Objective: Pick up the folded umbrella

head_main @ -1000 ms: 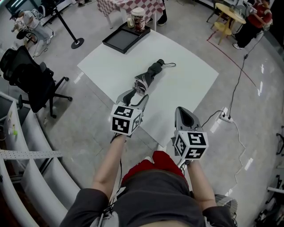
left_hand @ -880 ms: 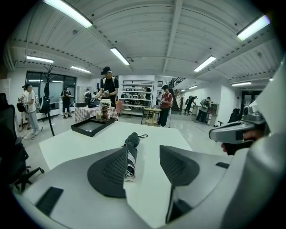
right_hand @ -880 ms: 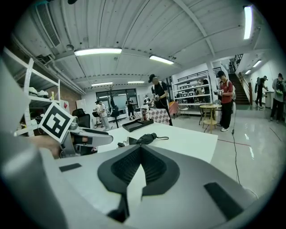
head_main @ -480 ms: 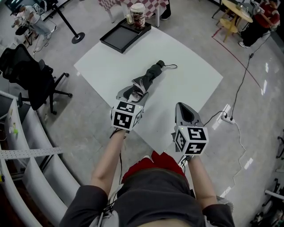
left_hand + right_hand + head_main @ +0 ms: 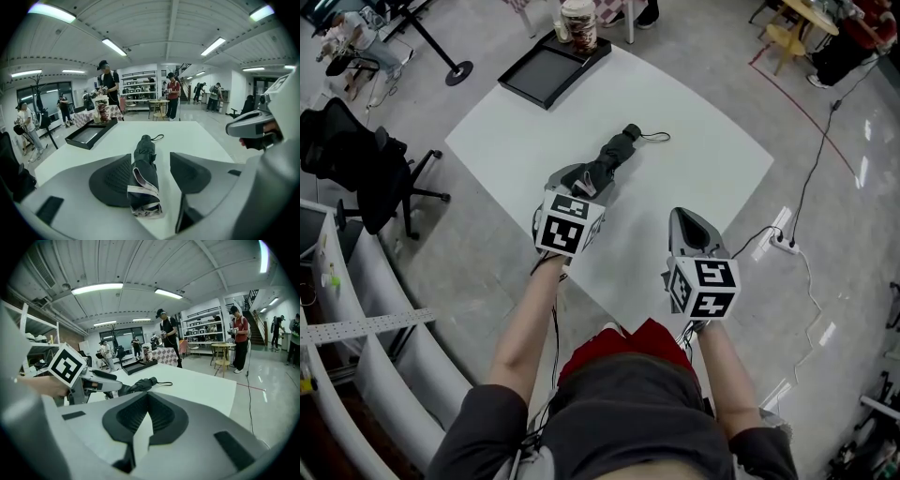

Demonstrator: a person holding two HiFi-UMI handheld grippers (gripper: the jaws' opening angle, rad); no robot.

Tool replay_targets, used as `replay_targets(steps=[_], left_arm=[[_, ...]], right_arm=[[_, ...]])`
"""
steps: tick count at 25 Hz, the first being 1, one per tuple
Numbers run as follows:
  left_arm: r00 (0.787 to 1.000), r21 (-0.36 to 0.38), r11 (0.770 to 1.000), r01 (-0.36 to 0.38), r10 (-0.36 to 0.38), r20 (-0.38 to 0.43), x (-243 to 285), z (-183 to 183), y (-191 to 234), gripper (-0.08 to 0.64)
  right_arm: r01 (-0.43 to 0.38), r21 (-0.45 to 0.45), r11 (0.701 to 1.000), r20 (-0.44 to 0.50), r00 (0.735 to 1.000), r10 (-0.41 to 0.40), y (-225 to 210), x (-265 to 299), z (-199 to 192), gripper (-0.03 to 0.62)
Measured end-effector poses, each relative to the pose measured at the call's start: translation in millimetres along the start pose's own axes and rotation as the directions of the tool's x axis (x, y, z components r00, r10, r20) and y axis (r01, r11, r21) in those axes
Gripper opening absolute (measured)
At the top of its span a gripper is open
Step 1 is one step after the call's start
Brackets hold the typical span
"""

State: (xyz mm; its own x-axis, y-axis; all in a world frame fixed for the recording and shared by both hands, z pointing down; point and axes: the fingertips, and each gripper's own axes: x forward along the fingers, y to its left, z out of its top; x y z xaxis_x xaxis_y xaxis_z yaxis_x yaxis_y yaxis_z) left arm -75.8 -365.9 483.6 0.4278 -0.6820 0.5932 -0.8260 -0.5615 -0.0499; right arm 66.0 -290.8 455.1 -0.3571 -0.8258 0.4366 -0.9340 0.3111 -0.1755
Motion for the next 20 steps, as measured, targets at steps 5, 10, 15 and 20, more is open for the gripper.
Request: replay_targets(steps=[5, 10, 15, 20], left_arm=[[0.999, 0.007, 1.000, 0.018, -0.018, -0.033, 15.8, 4.9, 0.9, 0.247], [0.994, 0.027, 0.998, 0.051, -0.048, -0.094, 35.6, 4.3, 3.4, 0.247], [0.984, 0.018, 0.997, 0.078, -0.074, -0.164, 52.1, -0.8, 8.1, 0.250], [0.973, -0.022, 0.995, 0.102, -0.105, -0.207, 63.4, -4.4, 9.6, 0.253]], right_arm=[[-0.007, 0.003, 1.000, -0.014, 1.000, 0.007, -8.1, 10.8, -1.0, 0.018], [-0.015, 0.010, 1.000, -0.030, 0.999, 0.016, -10.4, 23.6, -1.7, 0.018], [-0.022, 0.003, 1.000, -0.043, 0.999, 0.022, -13.8, 33.9, 0.2, 0.018], [-0.028, -0.004, 1.000, -0.056, 0.998, 0.028, -17.4, 42.8, 1.7, 0.018]])
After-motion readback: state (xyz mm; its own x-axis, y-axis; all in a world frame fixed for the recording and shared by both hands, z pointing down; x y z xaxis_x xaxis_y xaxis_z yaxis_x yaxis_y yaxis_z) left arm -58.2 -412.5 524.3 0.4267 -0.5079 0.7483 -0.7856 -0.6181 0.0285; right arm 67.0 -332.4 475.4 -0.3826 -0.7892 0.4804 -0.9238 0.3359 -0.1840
